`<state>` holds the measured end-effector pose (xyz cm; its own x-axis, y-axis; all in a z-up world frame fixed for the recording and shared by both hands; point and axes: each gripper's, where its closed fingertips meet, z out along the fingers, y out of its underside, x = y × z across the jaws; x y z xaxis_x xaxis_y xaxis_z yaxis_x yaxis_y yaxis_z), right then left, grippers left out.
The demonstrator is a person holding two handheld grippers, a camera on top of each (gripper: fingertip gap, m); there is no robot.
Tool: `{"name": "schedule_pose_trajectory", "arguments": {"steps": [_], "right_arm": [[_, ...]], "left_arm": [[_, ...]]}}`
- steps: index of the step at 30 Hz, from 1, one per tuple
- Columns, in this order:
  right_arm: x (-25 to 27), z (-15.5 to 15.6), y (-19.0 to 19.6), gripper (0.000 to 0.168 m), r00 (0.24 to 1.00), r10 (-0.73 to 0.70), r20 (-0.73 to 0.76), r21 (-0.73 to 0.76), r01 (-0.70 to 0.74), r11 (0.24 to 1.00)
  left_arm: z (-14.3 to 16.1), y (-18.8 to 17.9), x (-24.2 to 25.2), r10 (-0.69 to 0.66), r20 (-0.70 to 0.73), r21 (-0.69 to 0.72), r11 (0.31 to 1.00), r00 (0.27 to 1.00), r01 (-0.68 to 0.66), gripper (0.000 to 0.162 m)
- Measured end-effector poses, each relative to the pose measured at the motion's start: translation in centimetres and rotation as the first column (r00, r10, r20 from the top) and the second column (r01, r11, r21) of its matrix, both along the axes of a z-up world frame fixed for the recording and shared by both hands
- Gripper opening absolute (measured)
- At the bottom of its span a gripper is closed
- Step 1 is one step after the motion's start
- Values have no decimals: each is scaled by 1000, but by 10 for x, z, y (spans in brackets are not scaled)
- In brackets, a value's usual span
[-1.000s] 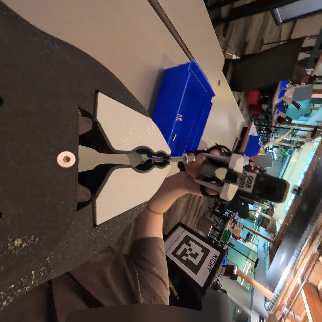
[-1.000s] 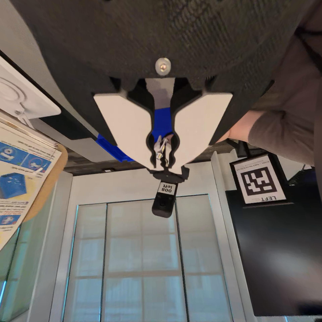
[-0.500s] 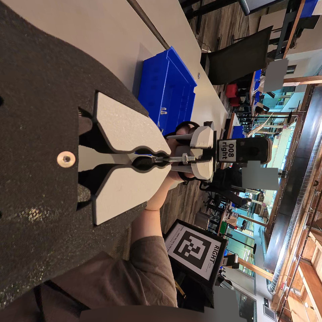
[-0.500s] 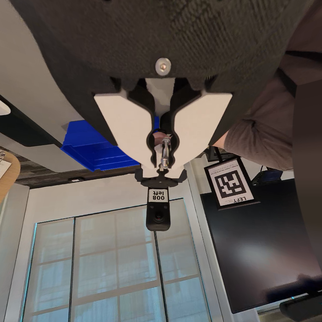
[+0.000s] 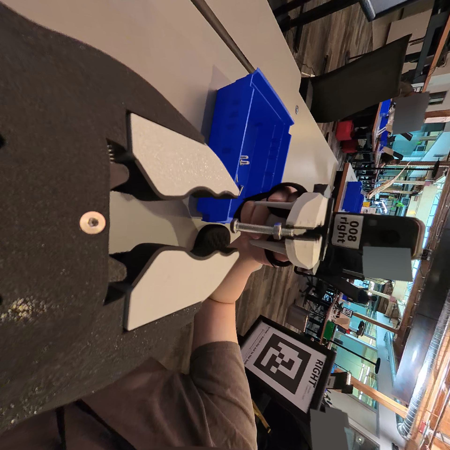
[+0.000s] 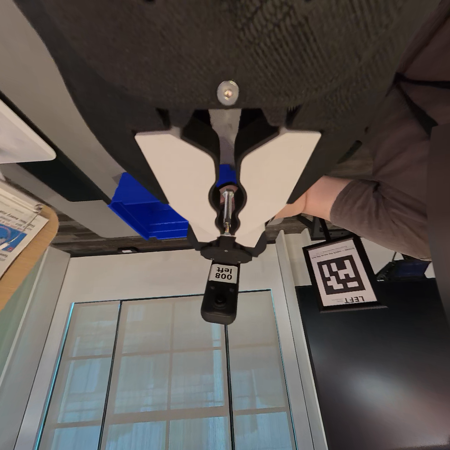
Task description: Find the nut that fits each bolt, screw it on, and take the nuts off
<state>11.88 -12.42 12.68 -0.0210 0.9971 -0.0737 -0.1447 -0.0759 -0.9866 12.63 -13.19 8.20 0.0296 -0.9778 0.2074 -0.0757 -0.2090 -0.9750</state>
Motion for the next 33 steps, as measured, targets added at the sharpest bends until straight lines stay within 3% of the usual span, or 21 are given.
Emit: {"name": "schedule_pose_trajectory", "arguments": {"steps": [8, 11, 20, 33], "right_arm": [[5, 9, -3, 6, 997, -73, -33, 129, 77, 989], [4, 11, -6, 6, 996, -76, -37, 153, 81, 985], [1, 9, -6, 6, 996, -83, -22, 167, 86, 982], [2, 10, -5, 6, 995, -93, -32, 158, 96, 983]], "left_arm": [[10, 9, 3, 199, 75, 219, 953, 977, -211, 20], [4, 5, 8, 197, 24, 241, 950, 980, -197, 19], [4, 4, 10, 202, 33, 259, 944, 979, -204, 10], [6, 5, 10, 219, 44, 264, 938, 975, -223, 10]]}}
